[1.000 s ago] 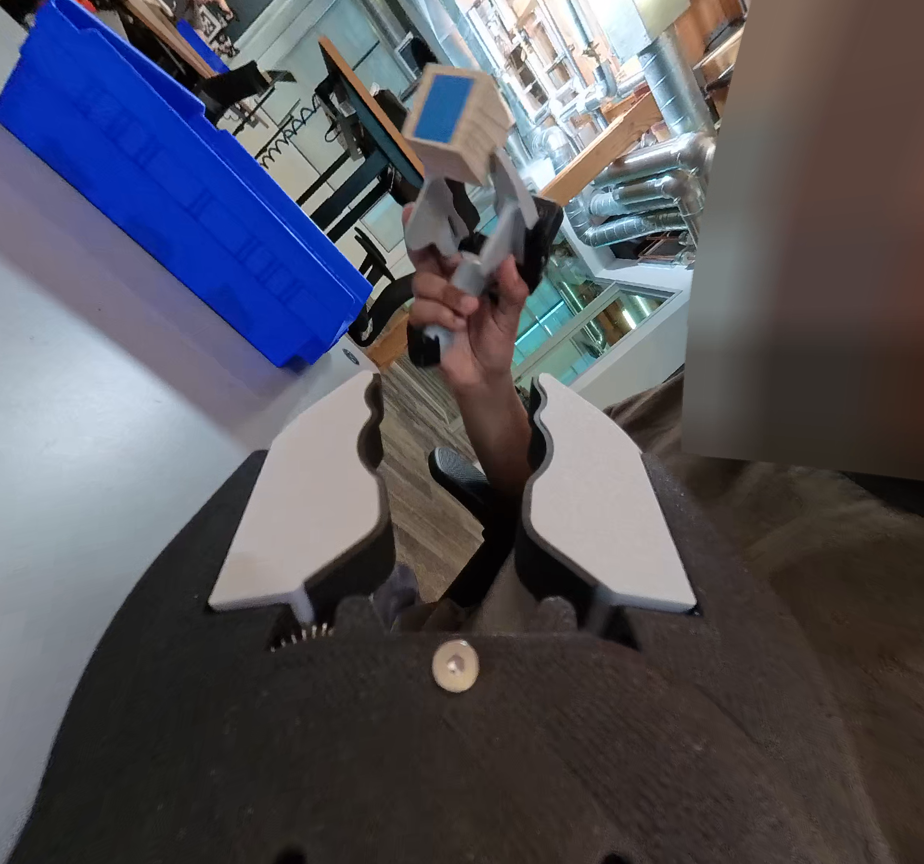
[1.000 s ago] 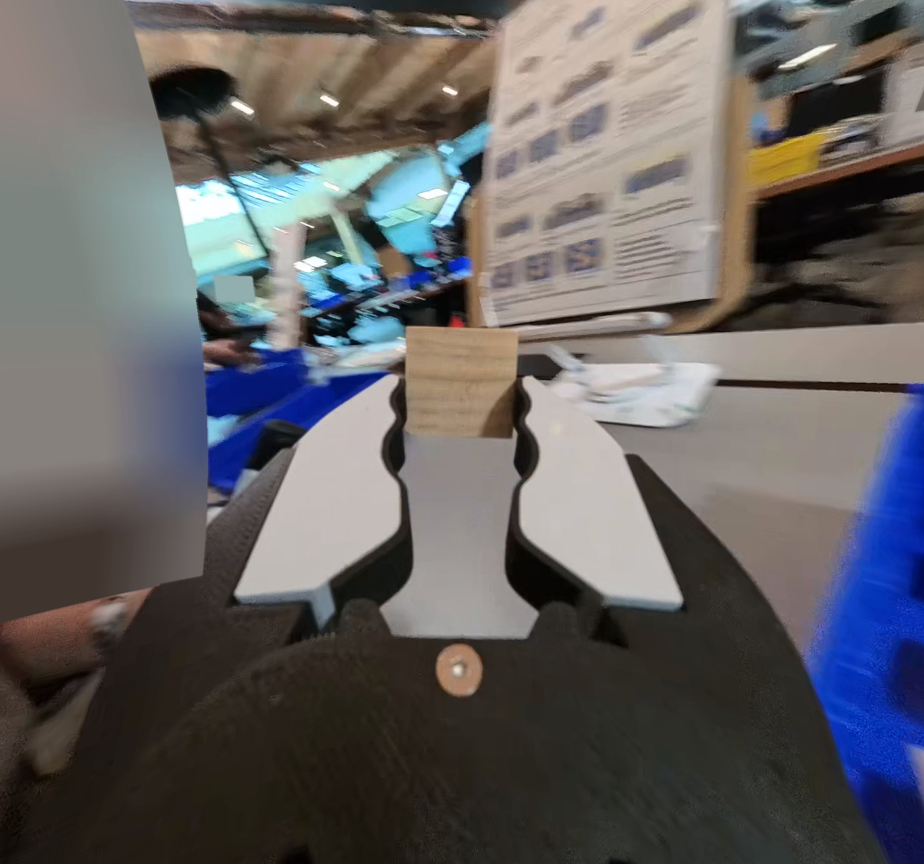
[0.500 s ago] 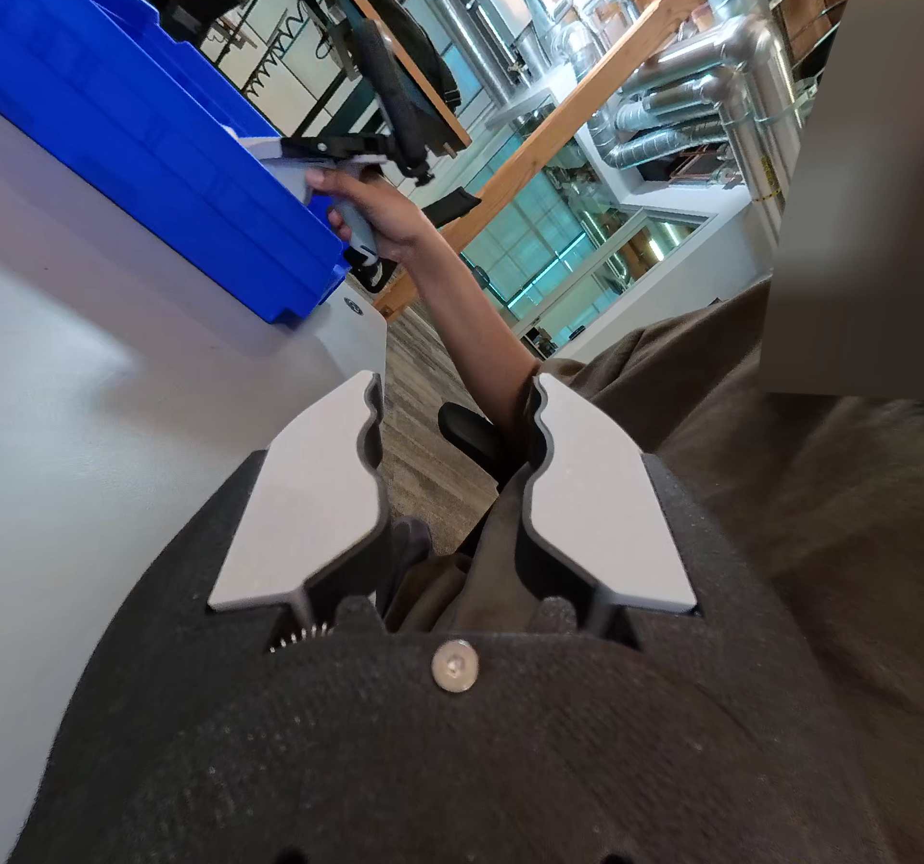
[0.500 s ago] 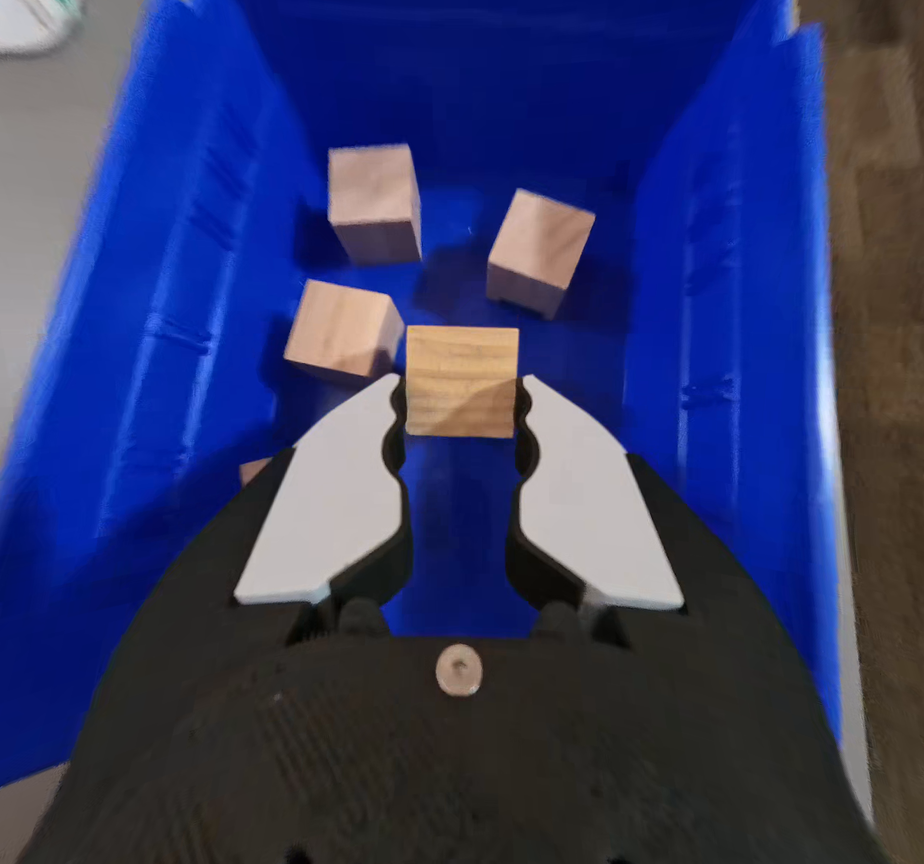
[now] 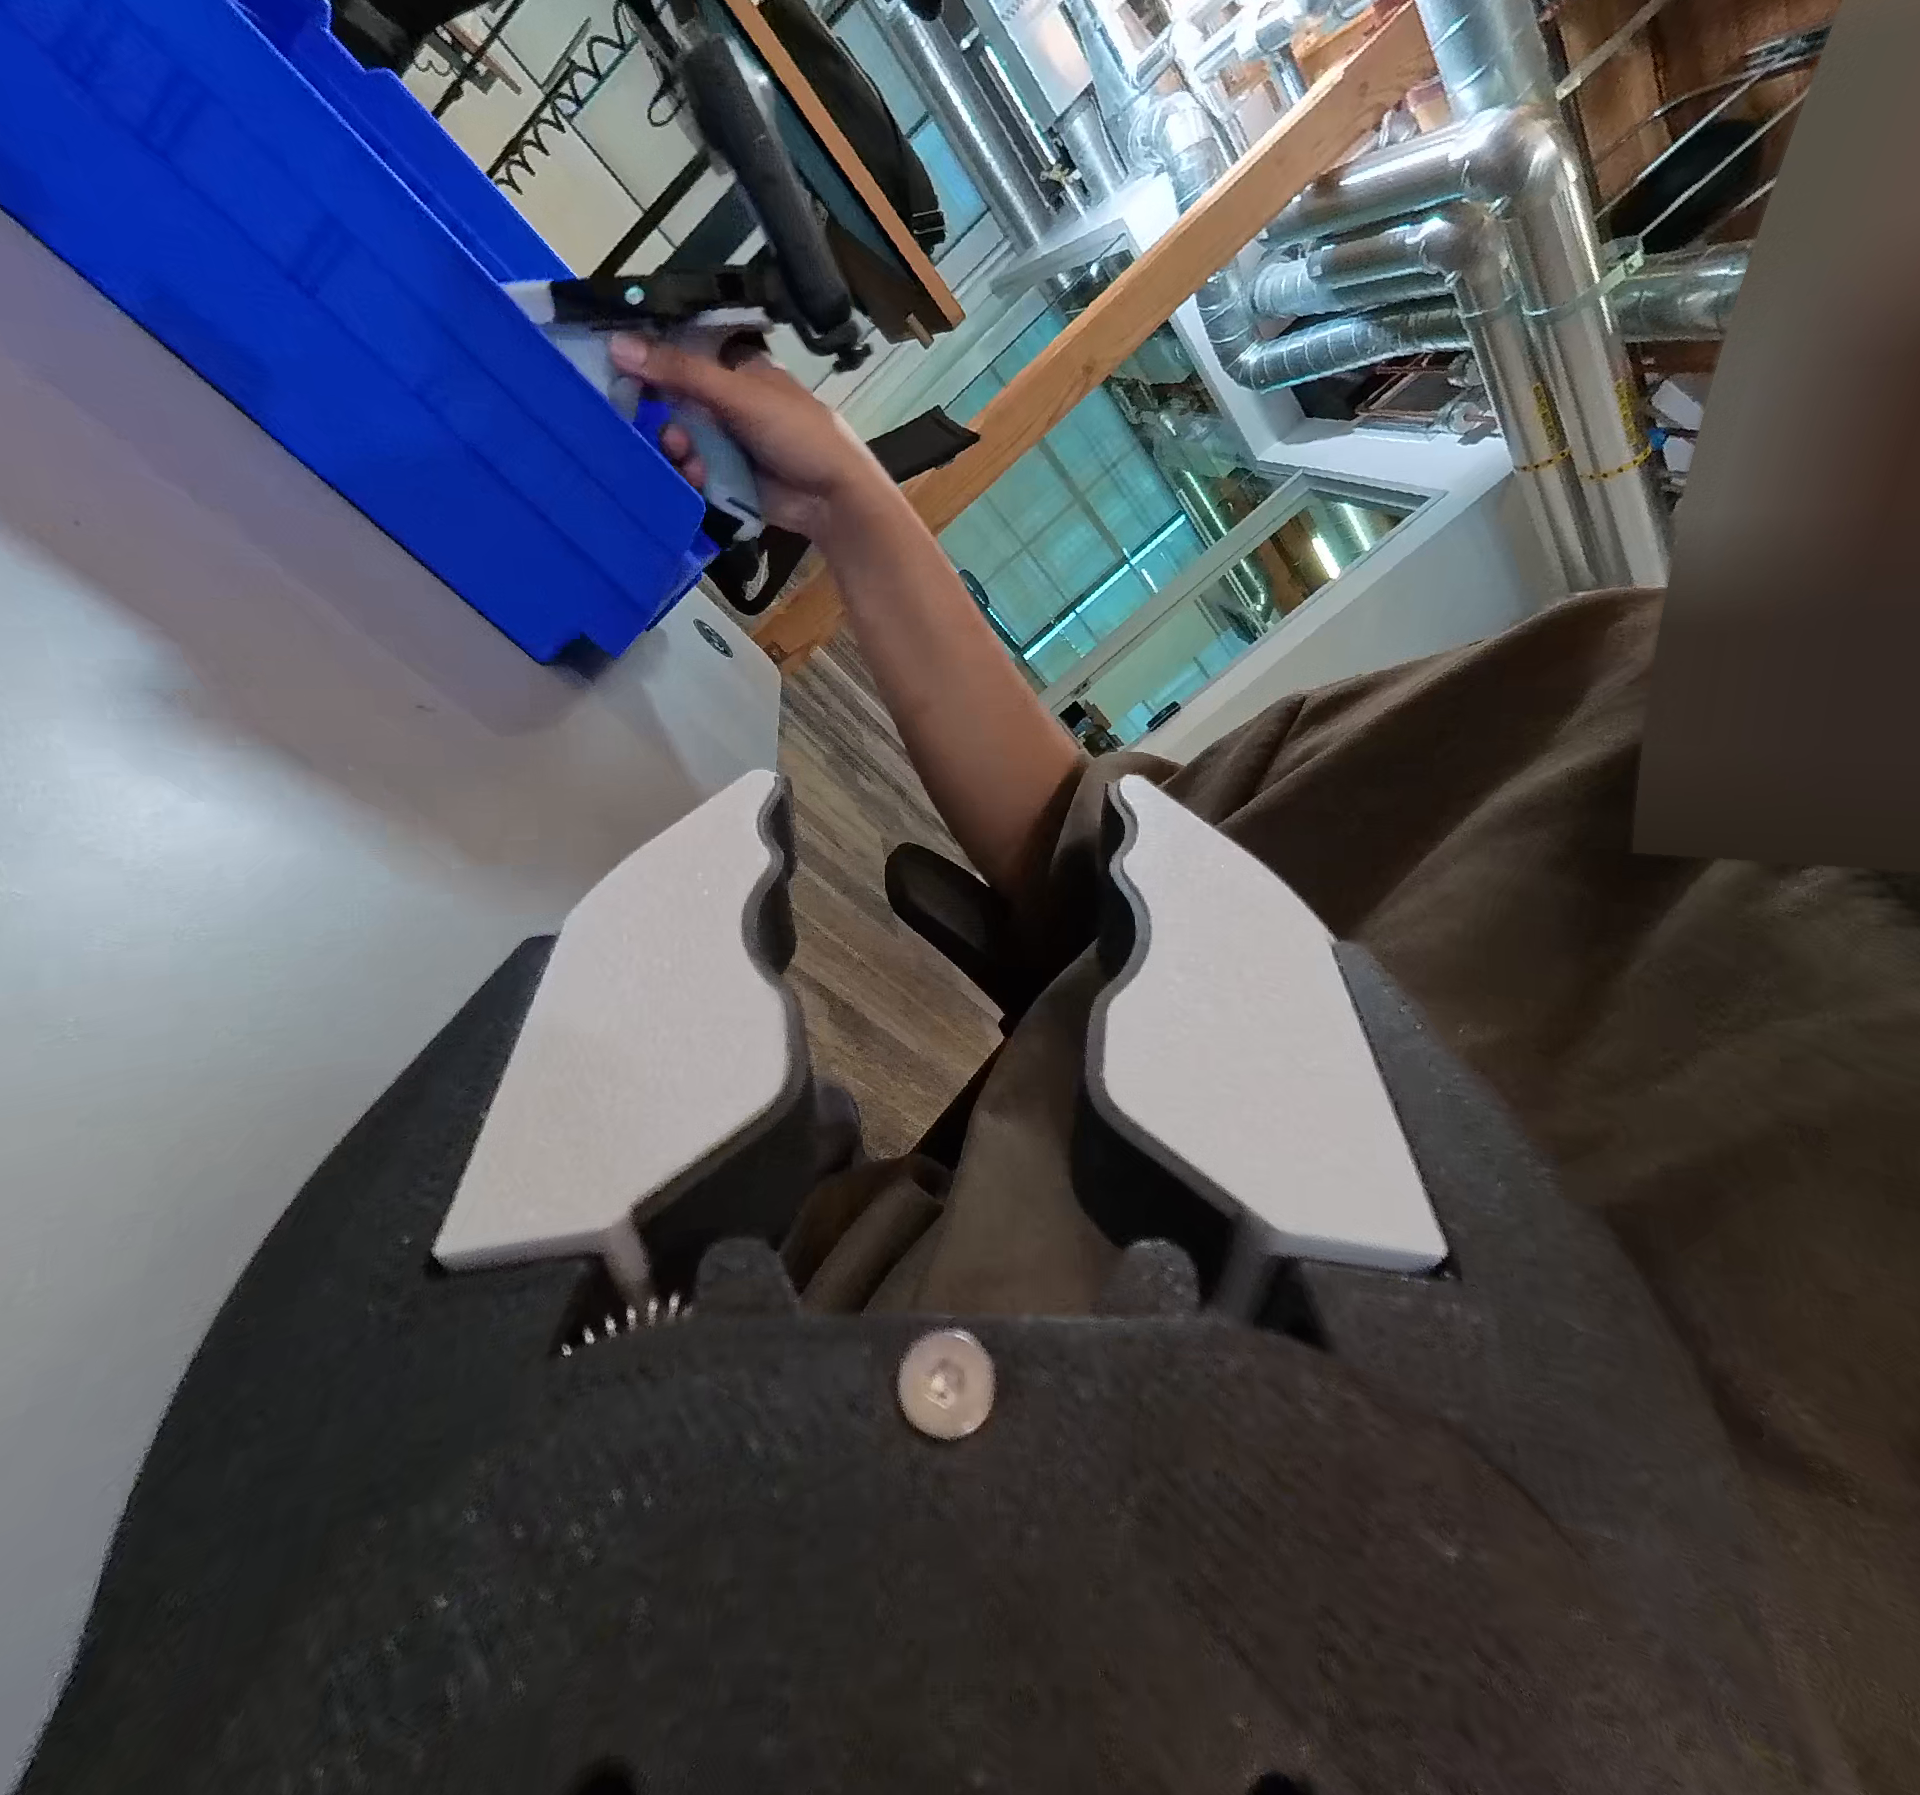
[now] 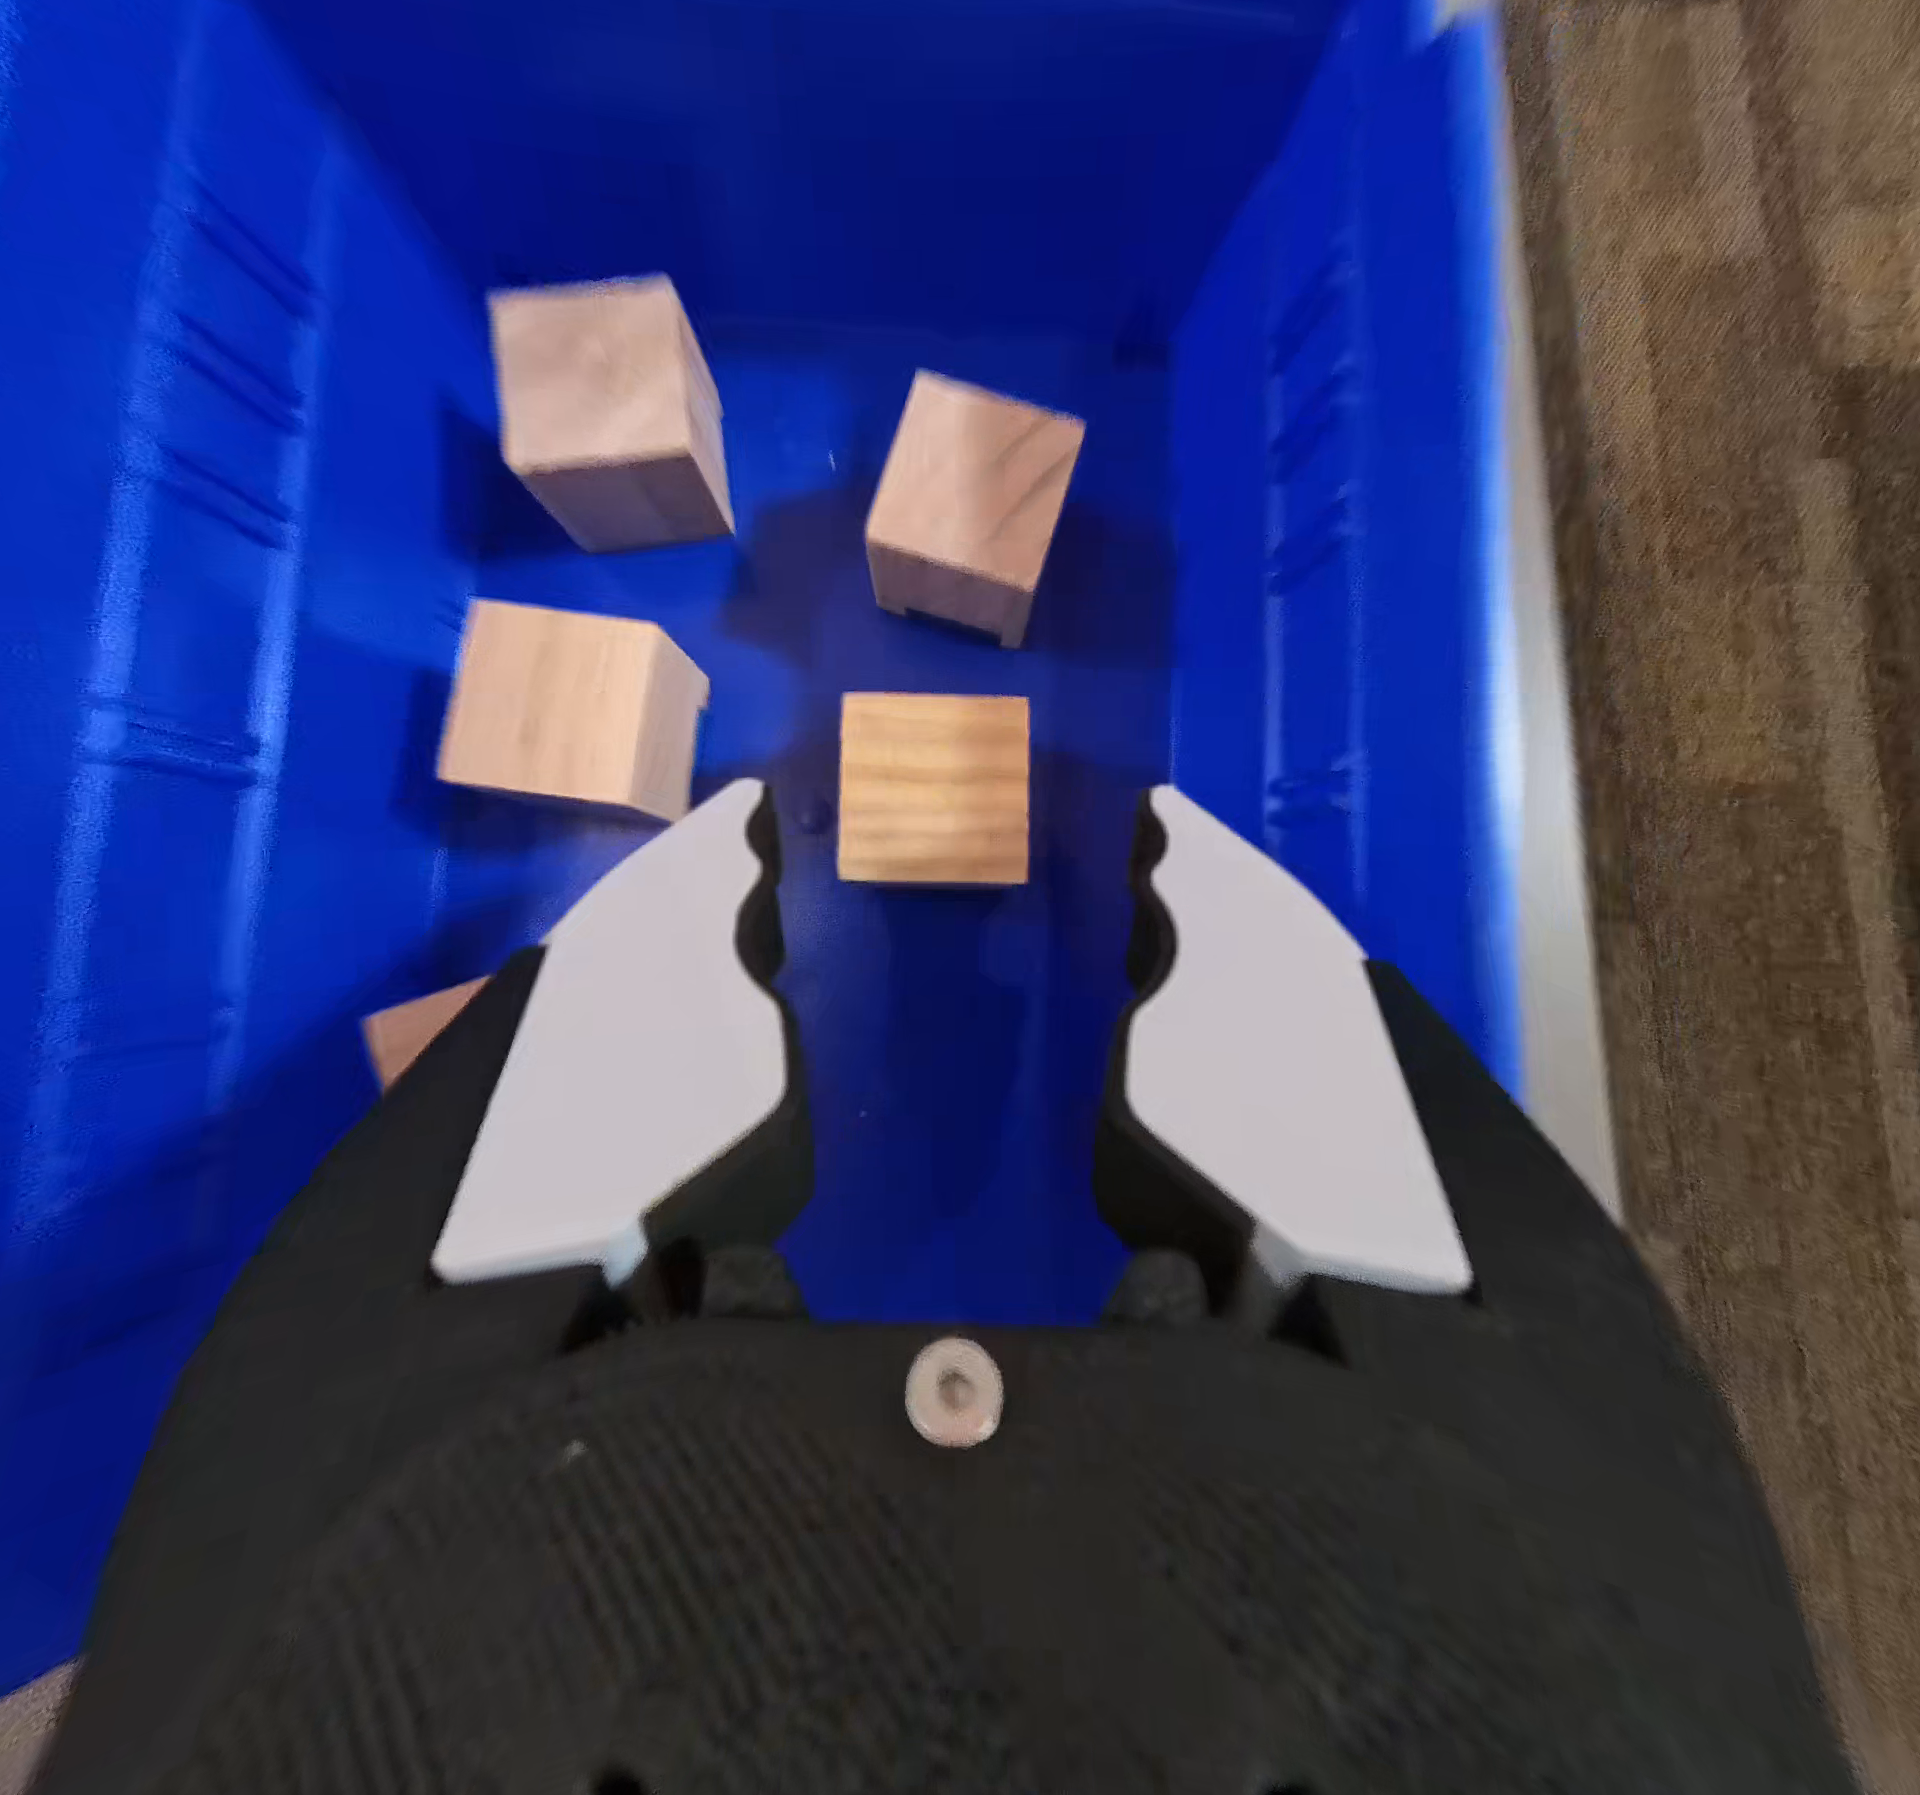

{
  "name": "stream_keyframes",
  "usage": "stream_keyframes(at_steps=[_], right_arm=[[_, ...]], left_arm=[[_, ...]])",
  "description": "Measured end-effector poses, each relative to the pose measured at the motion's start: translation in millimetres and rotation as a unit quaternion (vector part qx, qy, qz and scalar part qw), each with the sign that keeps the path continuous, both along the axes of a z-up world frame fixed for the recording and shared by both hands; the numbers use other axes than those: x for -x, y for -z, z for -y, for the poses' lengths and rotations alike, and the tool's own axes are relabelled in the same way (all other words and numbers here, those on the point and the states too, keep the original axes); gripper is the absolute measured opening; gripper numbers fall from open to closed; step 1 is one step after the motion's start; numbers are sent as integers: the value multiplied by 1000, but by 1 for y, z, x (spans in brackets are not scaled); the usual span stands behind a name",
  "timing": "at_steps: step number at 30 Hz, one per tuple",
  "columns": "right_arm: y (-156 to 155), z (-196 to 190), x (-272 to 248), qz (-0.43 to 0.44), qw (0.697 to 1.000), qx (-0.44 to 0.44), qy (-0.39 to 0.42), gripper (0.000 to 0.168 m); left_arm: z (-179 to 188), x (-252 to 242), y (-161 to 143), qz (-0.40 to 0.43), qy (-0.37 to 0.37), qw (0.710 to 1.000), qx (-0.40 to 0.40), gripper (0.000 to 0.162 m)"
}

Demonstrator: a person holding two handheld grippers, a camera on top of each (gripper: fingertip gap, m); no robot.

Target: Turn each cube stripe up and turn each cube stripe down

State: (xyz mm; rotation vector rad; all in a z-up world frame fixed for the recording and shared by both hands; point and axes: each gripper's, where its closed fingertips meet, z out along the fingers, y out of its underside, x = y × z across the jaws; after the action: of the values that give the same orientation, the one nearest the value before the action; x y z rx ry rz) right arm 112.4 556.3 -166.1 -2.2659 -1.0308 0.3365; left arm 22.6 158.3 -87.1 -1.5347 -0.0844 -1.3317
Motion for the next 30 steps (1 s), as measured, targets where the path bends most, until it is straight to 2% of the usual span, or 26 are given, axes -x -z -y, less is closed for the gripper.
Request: stream_keyframes(at_steps=[3,5,7,8,10,13,16,18,20,23,25,26,27,30], right_arm=[[-61,15,9,-94,995,-43,-13,63],[-107,52,31,-190,978,-52,-65,61],[-146,114,61,-296,942,-26,-157,61],[-162,149,74,-345,913,-7,-215,63],[-175,204,90,-408,863,25,-298,67],[-163,252,107,-448,825,58,-339,62],[-151,299,120,-505,776,146,-347,58],[-147,330,125,-530,738,215,-359,58],[-139,352,130,-532,718,255,-369,59],[-120,372,140,-499,728,259,-393,58],[-107,380,146,-473,744,238,-407,57],[-102,383,148,-460,753,228,-412,57],[-98,386,149,-451,757,220,-418,56],[-93,395,149,-439,760,207,-432,54]], left_arm=[[-1,-1,3,-19,-6,1000,1,55],[-4,0,6,-30,-12,999,5,56],[-8,2,8,-37,-22,999,12,58],[-10,6,8,-41,-32,999,13,60],[-12,16,1,-45,-54,998,-3,65],[-14,45,-13,-93,-120,988,-29,75],[-6,97,-34,-191,-222,955,-57,79],[11,151,-59,-256,-314,912,-73,79],[38,211,-93,-292,-409,860,-91,80],[85,307,-122,-343,-537,768,-60,75],[114,373,-111,-373,-596,711,9,72],[125,404,-96,-377,-611,694,55,71],[133,431,-74,-375,-610,691,102,69],[154,485,21,-322,-556,705,301,70]])
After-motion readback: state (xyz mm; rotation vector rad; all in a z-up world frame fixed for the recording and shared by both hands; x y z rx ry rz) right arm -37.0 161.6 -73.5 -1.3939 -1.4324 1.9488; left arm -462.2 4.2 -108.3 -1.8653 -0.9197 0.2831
